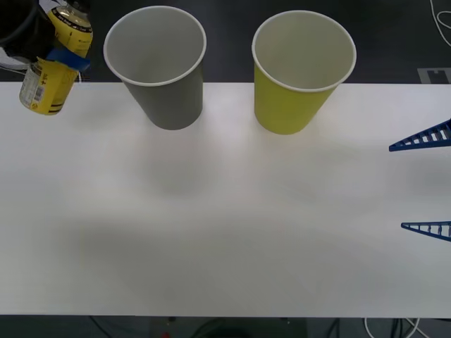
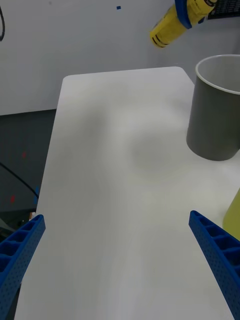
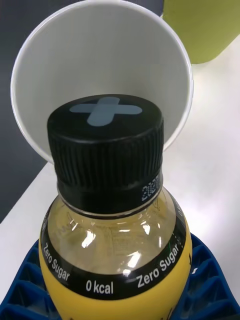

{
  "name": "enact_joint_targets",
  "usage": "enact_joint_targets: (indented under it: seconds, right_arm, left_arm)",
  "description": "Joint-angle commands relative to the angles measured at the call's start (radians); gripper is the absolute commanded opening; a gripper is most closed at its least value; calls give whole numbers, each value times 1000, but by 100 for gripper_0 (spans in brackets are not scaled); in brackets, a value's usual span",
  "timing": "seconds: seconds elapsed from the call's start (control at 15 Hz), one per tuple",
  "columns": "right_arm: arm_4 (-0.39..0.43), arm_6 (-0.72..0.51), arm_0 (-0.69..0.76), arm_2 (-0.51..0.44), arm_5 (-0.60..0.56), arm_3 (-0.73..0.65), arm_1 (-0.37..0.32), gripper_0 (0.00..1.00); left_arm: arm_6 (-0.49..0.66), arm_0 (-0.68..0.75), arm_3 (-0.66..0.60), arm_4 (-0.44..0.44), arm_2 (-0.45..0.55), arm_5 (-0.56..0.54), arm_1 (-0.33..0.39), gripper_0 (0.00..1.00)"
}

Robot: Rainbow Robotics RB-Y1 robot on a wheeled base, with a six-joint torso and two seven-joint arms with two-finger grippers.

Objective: Put the can into the green bin and the plastic bottle into the gray bin

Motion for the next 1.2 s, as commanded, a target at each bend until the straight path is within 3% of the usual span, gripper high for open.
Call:
enact_joint_targets:
  seconds: [0.07, 0.73, 1.2]
  right_arm:
    - [0, 0, 0, 0, 0, 0, 0, 100]
    - [0, 0, 0, 0, 0, 0, 0, 100]
    - [0, 0, 0, 0, 0, 0, 0, 100]
  left_arm:
    - [-10, -100, 77, 10, -54, -42, -25, 0]
    - [-41, -384, 347, -38, -267, -56, -186, 0]
    - [-74, -500, 518, -102, -276, -50, -307, 0]
